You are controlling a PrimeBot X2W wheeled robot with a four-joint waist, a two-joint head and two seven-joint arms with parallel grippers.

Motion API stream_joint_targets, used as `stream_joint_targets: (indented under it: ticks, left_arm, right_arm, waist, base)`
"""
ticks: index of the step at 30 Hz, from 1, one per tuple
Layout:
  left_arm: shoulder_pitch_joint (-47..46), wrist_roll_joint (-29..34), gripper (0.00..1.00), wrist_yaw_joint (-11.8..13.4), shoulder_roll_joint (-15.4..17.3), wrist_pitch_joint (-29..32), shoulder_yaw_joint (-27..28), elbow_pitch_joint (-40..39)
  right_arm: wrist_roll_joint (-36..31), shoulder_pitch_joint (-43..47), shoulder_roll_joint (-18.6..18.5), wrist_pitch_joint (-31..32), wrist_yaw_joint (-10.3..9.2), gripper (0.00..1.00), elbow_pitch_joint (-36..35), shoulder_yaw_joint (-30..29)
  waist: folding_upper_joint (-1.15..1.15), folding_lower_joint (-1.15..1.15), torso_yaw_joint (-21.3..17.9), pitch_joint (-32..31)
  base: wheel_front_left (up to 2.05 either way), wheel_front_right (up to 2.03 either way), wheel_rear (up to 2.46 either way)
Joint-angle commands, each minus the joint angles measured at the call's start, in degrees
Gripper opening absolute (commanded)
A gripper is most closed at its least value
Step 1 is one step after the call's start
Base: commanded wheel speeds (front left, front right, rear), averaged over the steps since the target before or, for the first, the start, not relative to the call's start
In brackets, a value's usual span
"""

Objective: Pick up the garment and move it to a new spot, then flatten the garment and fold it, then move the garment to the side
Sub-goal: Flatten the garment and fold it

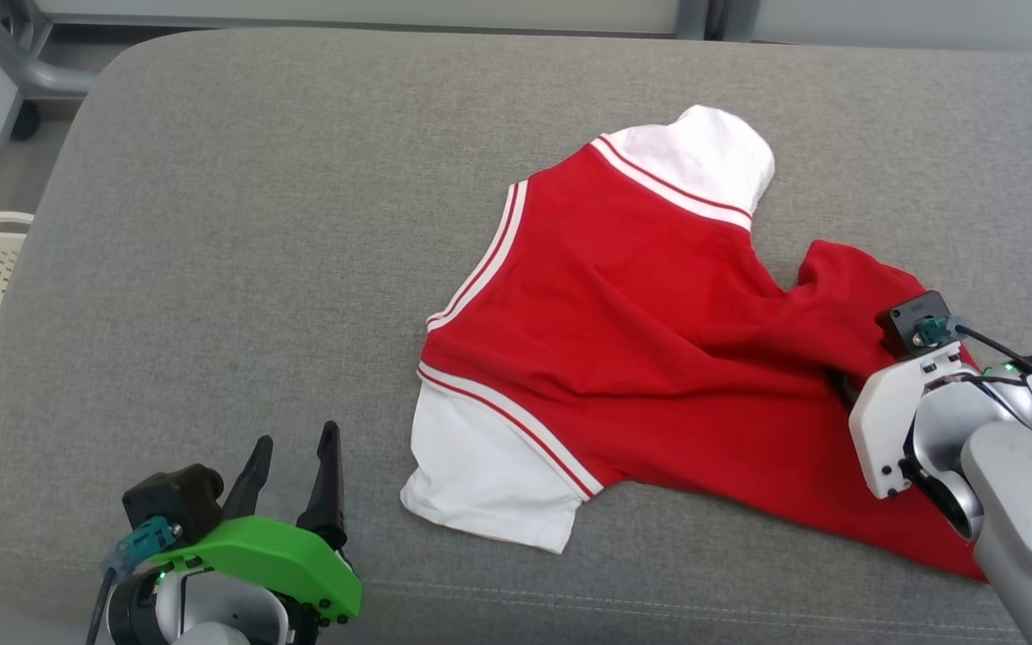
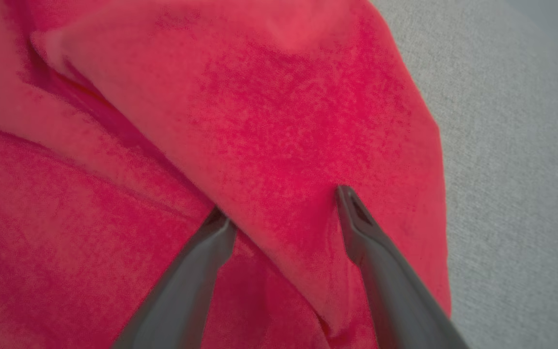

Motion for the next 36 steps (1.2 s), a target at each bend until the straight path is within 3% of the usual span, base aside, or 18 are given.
stream_joint_targets:
  ticks: [1, 2, 3, 4, 10, 21, 34, 35, 36]
  left_arm:
    - [-0.9, 0.0, 1.0, -0.1, -0.1, -0.4, 0.2, 0.1]
    - [-1.0, 0.0, 1.0, -0.2, -0.1, -0.4, 0.2, 0.1]
    - [-1.0, -0.1, 1.0, -0.2, -0.2, -0.5, 0.2, 0.2]
    - [-1.1, -0.1, 1.0, -0.3, -0.2, -0.6, 0.2, 0.3]
    - [-0.8, -0.4, 1.0, -0.3, -0.8, -1.3, 0.4, 0.7]
    - [-2.4, -0.3, 1.0, -1.5, -2.1, -1.5, -0.2, 1.9]
    - [-5.8, 0.5, 1.0, -3.1, -4.0, -1.7, -1.6, 4.0]
    - [-6.0, 0.6, 1.0, -3.3, -4.1, -1.6, -1.8, 4.1]
    - [-6.2, 0.8, 1.0, -3.4, -4.2, -1.6, -2.0, 4.3]
  right_arm:
    - [0.5, -1.5, 0.0, -0.9, -0.08, 0.66, 1.4, 0.5]
    - [0.6, -2.4, -0.1, -1.6, -0.08, 0.42, 2.8, 0.9]
    - [0.6, -3.3, -0.4, -2.4, -0.08, 0.25, 3.9, 1.2]
    - [0.5, -4.4, -0.6, -3.2, -0.09, 0.0, 5.0, 1.3]
    - [1.3, -10.6, -1.6, -6.8, -0.09, 0.0, 8.3, 1.1]
    - [0.3, -19.8, -4.0, -4.6, -0.09, 0.0, 10.5, 5.9]
    - [-3.2, -30.9, -3.8, -10.0, -0.09, 0.0, 24.3, 14.0]
    - [-3.2, -31.5, -3.3, -10.8, -0.09, 0.26, 25.4, 14.3]
    - [-3.2, -32.0, -2.9, -11.6, -0.09, 0.46, 26.4, 14.7]
  waist:
    - [0.0, 0.0, 1.7, 1.1]
    - [0.0, 0.0, 1.9, 1.2]
    - [0.0, 0.0, 2.2, 1.3]
    - [0.0, 0.0, 2.4, 1.4]
    - [0.0, 0.0, 2.6, 2.1]
    - [0.0, 0.0, 4.2, 4.5]
    - [0.0, 0.0, 7.3, 7.1]
    - [0.0, 0.0, 7.2, 7.1]
    - [0.0, 0.0, 7.0, 7.2]
  base:
    - [0.0, 0.0, 0.0]
    - [0.0, 0.0, 0.0]
    - [0.0, 0.0, 0.0]
    - [0.0, 0.0, 0.0]
    - [0.0, 0.0, 0.0]
    - [0.0, 0.0, 0.0]
    - [0.0, 0.0, 0.0]
    - [0.0, 0.0, 0.0]
    - [0.0, 0.0, 0.0]
